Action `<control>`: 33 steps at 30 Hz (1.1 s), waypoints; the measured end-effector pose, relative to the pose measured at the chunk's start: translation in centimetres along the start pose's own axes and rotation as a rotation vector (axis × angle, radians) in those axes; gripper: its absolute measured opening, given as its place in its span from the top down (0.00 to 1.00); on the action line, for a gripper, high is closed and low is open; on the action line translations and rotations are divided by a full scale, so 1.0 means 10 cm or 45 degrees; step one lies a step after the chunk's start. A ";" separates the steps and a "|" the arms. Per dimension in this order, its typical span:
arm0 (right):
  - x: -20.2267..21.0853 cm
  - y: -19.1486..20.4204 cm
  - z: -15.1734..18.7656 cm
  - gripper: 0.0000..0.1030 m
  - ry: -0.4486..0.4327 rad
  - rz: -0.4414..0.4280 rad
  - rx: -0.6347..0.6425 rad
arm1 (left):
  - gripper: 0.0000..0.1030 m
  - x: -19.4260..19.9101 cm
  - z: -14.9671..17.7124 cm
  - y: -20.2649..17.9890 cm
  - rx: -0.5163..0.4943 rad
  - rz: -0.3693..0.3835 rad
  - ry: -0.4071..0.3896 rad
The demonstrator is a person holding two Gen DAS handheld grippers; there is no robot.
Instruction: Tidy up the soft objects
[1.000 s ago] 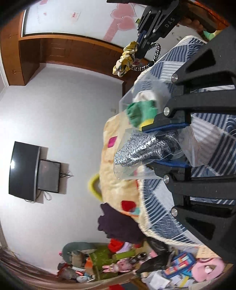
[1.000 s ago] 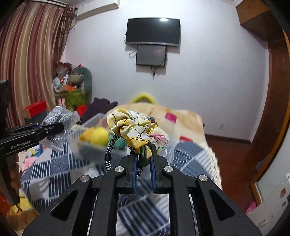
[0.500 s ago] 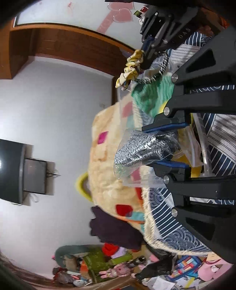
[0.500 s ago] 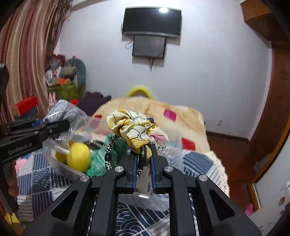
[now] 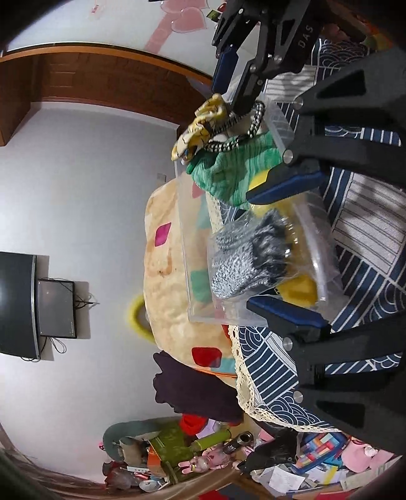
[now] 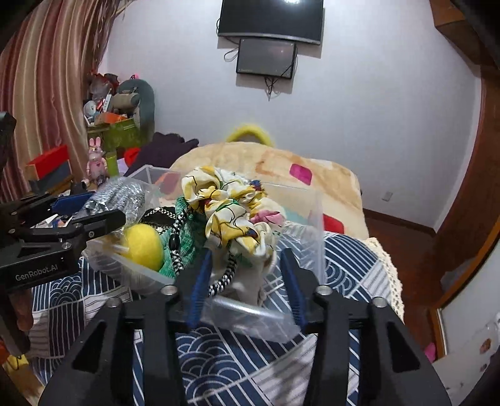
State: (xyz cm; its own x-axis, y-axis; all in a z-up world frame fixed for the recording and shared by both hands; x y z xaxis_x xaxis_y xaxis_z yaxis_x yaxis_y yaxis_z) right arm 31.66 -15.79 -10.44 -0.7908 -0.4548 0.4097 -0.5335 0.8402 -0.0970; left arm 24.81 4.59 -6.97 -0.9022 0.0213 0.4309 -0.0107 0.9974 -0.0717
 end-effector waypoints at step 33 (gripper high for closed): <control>1.14 0.08 -0.27 0.18 -0.433 -0.072 -0.130 | 0.06 1.58 -0.12 -0.41 0.022 0.065 -0.467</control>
State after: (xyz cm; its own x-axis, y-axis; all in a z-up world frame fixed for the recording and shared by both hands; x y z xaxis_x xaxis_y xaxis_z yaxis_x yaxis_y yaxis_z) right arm 22.98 -19.51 -3.42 -0.8246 -0.5593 0.0851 -0.5601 0.8282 0.0158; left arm 11.10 0.89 1.21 -0.9963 0.0417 0.0753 0.0340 0.9943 -0.1014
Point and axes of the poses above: each gripper's, at about its wrist camera, not at the fingertips, and x roughly against the way its jaws point, y to its left, z to its underside, the point moved 8 cm from there along -x, roughly the way its jaws point, and after that the axes turned 7 degrees about -y, right-handed, at the moved point
